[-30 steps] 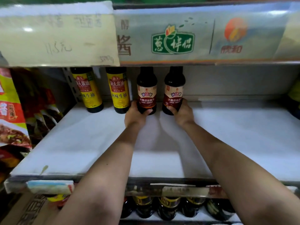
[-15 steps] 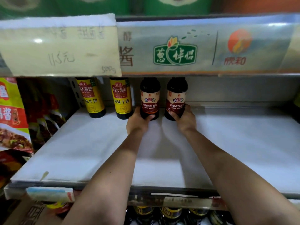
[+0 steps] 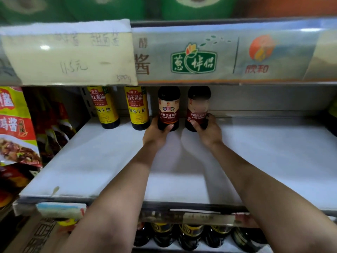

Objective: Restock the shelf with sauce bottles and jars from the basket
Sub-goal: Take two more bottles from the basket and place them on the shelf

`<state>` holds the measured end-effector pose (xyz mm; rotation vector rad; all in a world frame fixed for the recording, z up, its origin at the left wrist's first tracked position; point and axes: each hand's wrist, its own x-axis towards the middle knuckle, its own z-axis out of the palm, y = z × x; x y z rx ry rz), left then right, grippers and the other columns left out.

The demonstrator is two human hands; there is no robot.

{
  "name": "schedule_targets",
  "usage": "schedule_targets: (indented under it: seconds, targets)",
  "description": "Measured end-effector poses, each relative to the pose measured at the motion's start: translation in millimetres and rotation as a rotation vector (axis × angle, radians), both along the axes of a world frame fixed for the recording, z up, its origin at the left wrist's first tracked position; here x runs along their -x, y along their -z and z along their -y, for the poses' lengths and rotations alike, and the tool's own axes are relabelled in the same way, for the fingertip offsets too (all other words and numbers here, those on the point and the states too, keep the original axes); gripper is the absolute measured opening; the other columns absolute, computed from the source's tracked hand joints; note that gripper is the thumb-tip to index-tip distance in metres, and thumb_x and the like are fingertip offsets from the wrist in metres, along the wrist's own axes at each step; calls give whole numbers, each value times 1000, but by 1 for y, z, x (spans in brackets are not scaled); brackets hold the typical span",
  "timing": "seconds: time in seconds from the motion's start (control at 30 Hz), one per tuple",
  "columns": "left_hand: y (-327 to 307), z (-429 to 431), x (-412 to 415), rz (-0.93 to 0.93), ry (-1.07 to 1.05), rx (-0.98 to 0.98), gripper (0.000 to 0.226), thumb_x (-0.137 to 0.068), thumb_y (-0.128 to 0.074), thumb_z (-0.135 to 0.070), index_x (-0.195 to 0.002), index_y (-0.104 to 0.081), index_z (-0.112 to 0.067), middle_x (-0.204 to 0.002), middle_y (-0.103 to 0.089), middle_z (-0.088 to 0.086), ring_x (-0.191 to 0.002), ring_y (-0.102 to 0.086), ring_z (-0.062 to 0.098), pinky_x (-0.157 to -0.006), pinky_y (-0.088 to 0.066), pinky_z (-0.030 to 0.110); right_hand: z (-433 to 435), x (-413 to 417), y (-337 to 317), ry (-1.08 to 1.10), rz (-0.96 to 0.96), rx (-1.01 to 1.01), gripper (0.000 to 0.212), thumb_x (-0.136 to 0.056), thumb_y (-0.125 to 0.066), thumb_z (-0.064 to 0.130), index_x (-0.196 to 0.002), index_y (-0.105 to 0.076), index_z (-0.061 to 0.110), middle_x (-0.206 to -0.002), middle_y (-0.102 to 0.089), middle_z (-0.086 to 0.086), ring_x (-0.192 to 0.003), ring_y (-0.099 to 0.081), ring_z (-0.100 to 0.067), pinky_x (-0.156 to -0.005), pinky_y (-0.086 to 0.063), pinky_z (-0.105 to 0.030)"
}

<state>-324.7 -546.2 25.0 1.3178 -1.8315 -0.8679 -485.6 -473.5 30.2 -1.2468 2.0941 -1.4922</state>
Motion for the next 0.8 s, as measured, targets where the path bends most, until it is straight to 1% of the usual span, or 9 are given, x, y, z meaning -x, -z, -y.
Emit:
schedule_targets:
  seconds: [0.13, 0.2, 0.3, 0.37, 0.43, 0.53, 0.63, 0.73, 0.8]
  targets:
    - [-9, -20, -15, -211, 108, -69, 50, -87, -60, -20, -133, -41, -13, -133, -53, 6, -121, -50, 20, -95, -40, 25, -27, -5, -4, -10, 43, 13, 64, -83, -62, 41, -135, -39, 13, -132, -54, -10, -116, -54, -27, -83, -38, -23]
    - [-11, -36, -28, -225, 98, -60, 37, -87, -58, -10, -123, -50, -7, -124, -58, 10, -114, -54, 19, -88, -40, 17, -44, -8, -9, -32, 54, -51, 64, -81, -64, 42, -134, -42, 14, -136, -50, -9, -120, -51, -27, -87, -38, -25]
    - [-16, -68, -49, -282, 70, -63, 19, -86, -51, 7, -103, -57, 0, -98, -66, 17, -93, -59, 24, -76, -46, 23, -72, -16, -20, -93, 46, -61, 54, -81, -66, 37, -128, -50, 16, -133, -53, -6, -118, -52, -23, -91, -38, -25]
    - [-23, -95, -71, -390, 62, -110, 20, -88, -43, 13, -90, -56, -3, -74, -68, 5, -71, -64, 19, -59, -49, 18, -95, -29, -30, -129, 88, -25, 40, -81, -67, 29, -117, -58, 14, -120, -61, -5, -104, -57, -18, -86, -39, -23]
    - [-32, -127, -99, -427, 42, -94, 22, -93, -41, 2, -83, -55, -12, -59, -69, -9, -56, -66, 6, -47, -46, 15, -120, -50, -42, -226, 211, 34, 23, -81, -68, 19, -102, -63, 10, -101, -66, -8, -86, -60, -14, -79, -43, -25]
    - [-45, -167, -140, -430, -31, -6, 17, -95, -43, -10, -88, -58, -11, -61, -69, -9, -49, -61, -2, -44, -43, 12, -153, -85, -63, -443, 370, 61, 3, -84, -63, 13, -86, -62, 15, -89, -66, -9, -76, -65, -14, -72, -49, -28]
    - [-54, -200, -184, -434, -94, 29, 19, -95, -43, -12, -102, -57, -3, -74, -64, 1, -52, -60, 1, -47, -45, 13, -175, -115, -80, -649, 387, 60, 7, -85, -60, 13, -85, -61, 21, -85, -67, -3, -69, -67, -5, -70, -51, -23]
    - [-44, -259, -260, -426, -298, 52, 12, -94, -45, -15, -92, -57, -16, -76, -63, 2, -60, -59, 12, -48, -43, 14, -202, -167, -80, -930, 388, -22, 12, -81, -62, 12, -89, -64, 22, -89, -69, -4, -73, -68, -9, -69, -53, -21]
    - [-30, -305, -309, -431, -443, 51, 14, -95, -45, -16, -88, -56, -22, -73, -64, -1, -57, -60, 6, -48, -44, 12, -215, -202, -72, -1081, 398, -99, 17, -72, -66, 21, -89, -65, 23, -93, -70, -5, -77, -68, -12, -71, -53, -20]
